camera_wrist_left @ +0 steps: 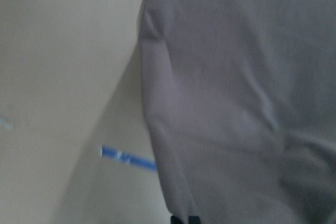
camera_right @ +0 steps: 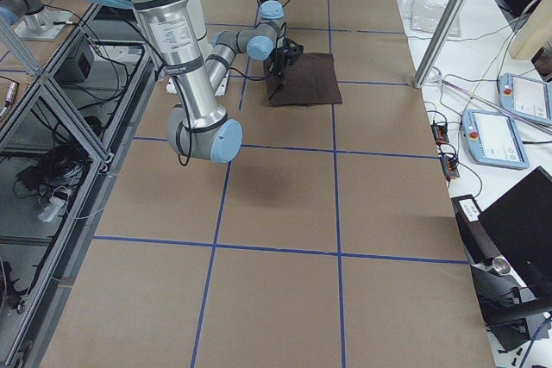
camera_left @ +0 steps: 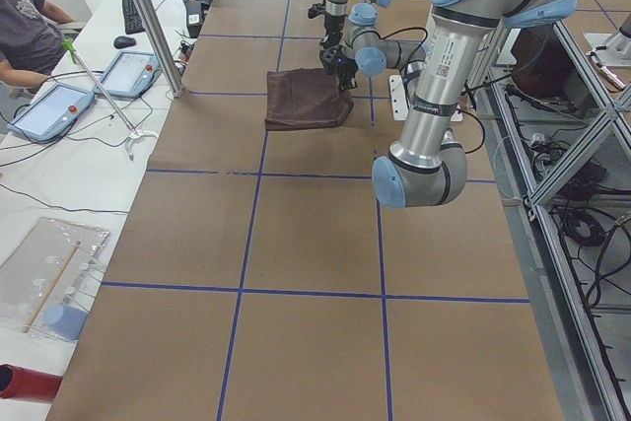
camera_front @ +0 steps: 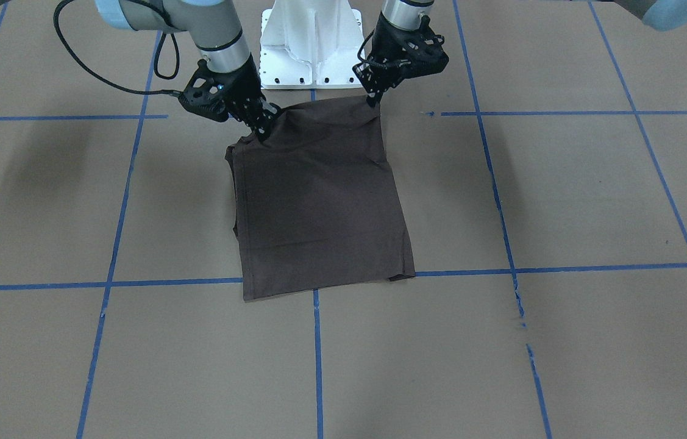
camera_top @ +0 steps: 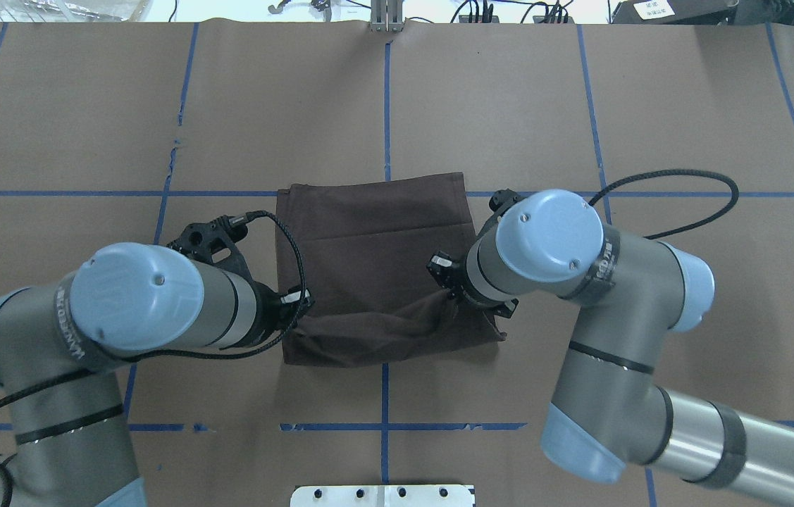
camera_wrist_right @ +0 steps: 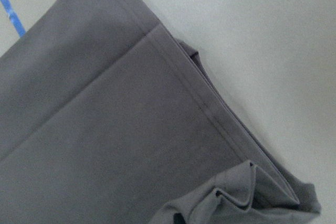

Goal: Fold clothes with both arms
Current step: 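Lift the near edge with both grippers and fold it away from the robot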

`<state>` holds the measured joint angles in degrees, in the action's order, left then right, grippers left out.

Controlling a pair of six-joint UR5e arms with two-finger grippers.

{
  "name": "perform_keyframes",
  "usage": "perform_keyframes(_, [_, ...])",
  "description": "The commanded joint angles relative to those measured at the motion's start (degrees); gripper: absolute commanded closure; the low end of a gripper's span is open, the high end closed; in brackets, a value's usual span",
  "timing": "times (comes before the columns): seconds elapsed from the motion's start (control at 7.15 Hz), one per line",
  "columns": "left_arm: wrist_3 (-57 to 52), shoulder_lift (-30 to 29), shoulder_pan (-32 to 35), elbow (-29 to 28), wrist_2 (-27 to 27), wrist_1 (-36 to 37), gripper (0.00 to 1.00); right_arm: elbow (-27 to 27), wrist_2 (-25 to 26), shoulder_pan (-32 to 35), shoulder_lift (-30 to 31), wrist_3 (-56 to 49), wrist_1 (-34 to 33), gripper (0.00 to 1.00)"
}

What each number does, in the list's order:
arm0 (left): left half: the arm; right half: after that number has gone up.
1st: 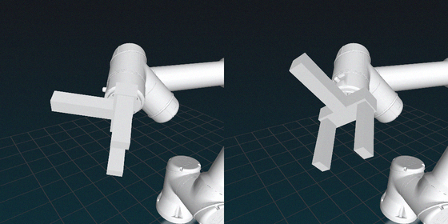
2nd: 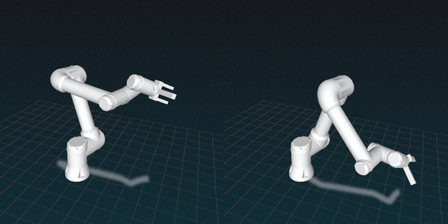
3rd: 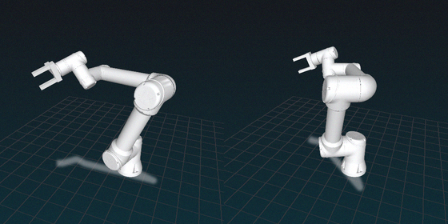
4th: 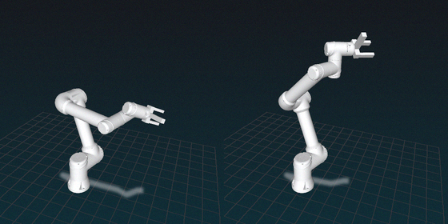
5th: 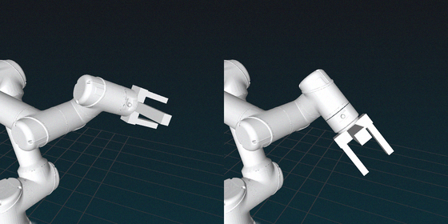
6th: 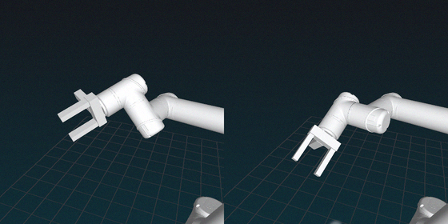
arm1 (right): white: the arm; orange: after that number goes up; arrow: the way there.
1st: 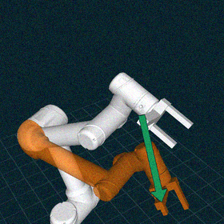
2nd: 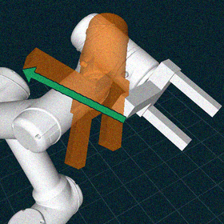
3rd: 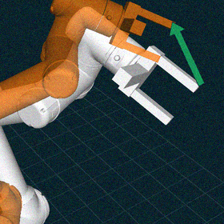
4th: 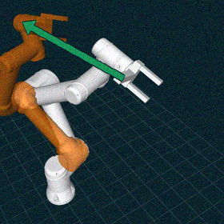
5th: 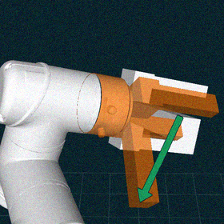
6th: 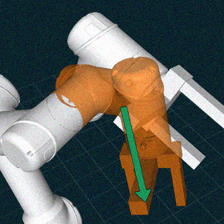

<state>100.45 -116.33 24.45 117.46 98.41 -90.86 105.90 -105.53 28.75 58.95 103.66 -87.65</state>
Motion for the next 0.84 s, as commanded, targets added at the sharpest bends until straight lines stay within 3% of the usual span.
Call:
perform_keyframes(0.0, [-1.2,-1.1,4.2,-6.3,0.1,-6.0,1.00,-10.8,-2.0,5.2,-6.4,-1.6,0.2,1.00])
perform_keyframes(0.28, [-1.7,-4.4,7.5,-12.2,2.4,-8.0,1.00,-18.7,-4.5,8.3,-8.2,-1.5,8.9,1.00])
perform_keyframes(0.56, [-4.0,-5.7,9.6,-16.3,2.2,-10.5,1.00,-25.7,-4.7,9.7,-12.2,-1.6,10.6,1.00])
perform_keyframes(0.7, [-4.5,-8.9,12.5,-24.9,2.2,-15.2,0.83,-31.0,-4.9,11.3,-14.4,-1.9,12.0,0.61])
